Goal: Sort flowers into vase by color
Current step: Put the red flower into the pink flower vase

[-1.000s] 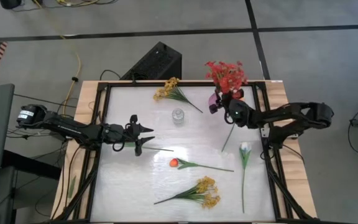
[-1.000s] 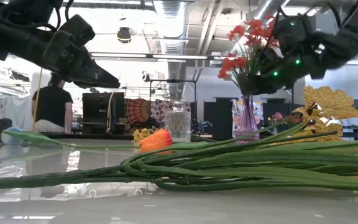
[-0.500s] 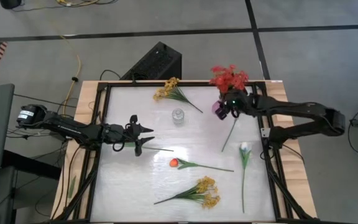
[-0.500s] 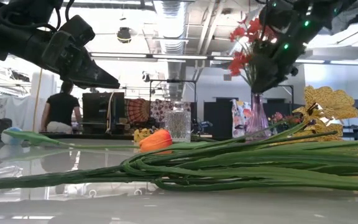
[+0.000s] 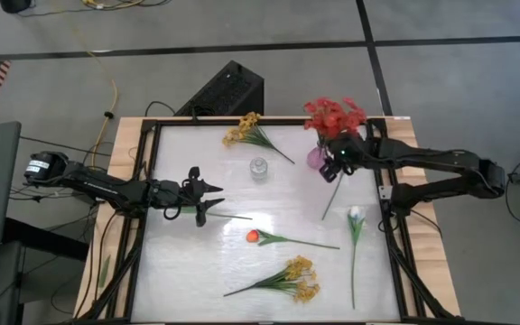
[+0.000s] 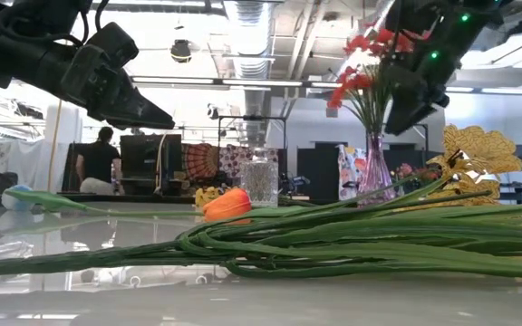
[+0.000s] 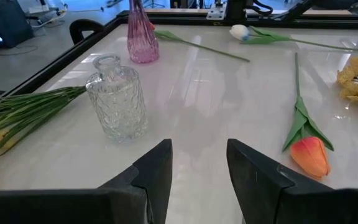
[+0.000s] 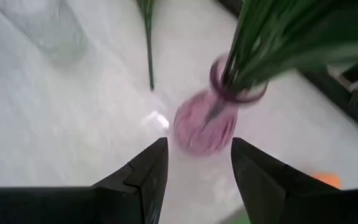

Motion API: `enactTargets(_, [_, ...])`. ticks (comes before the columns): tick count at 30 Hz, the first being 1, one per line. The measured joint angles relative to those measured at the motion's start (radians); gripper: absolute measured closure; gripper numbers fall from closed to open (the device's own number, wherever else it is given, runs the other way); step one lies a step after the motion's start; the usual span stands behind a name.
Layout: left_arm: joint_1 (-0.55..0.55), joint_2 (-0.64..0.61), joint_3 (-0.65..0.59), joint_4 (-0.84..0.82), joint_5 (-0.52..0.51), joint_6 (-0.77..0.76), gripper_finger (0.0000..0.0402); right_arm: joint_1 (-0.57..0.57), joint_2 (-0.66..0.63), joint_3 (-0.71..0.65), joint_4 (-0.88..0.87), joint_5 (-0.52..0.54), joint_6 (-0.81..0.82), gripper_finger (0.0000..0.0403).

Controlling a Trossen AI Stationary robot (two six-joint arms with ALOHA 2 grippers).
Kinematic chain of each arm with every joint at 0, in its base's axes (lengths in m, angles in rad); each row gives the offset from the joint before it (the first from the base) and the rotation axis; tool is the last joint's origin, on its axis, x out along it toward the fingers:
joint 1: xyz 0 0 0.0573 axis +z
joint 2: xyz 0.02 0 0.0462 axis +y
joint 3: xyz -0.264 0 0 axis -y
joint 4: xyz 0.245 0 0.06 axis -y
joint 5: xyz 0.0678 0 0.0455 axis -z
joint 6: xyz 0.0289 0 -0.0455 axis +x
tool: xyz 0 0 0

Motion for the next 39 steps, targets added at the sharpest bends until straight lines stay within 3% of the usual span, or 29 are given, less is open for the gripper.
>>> enactTargets(6, [0.0,0.0,0.0,0.0,0.0,0.0,0.0258,0.0,-0.004,0.0,-0.096,-0.013,0.032,0.0203])
enactTargets(9, [0.0,0.0,0.0,0.0,0.0,0.0,0.0258,0.0,-0.008,0.01,-0.144,-0.074,0.034,0.0203])
enactTargets(13, [0.0,0.0,0.0,-0.001,0.0,0.0,0.0258,0.003,-0.006,0.077,-0.303,-0.147,0.098,0.0203])
enactTargets(16, [0.0,0.0,0.0,-0.002,0.0,0.001,0.0258,0.026,-0.008,0.131,-0.384,-0.133,0.144,0.0203])
enactTargets(19, [0.0,0.0,0.0,-0.002,0.0,0.004,0.0258,0.074,-0.026,0.162,-0.383,0.008,0.171,0.0203])
enactTargets(24, [0.0,0.0,0.0,-0.003,0.0,0.003,0.0258,0.2,-0.042,0.163,-0.309,0.412,0.21,0.022])
enactTargets(29, [0.0,0.0,0.0,-0.008,0.0,0.003,0.0258,0.265,-0.031,0.163,-0.224,0.501,0.198,0.0248])
enactTargets(35, [0.0,0.0,0.0,-0.008,0.0,0.0,0.0258,0.269,-0.018,0.163,-0.156,0.679,0.195,0.0277])
enactTargets(39, [0.0,0.0,0.0,-0.008,0.0,-0.004,0.0258,0.244,-0.004,0.163,-0.127,0.71,0.175,0.0311])
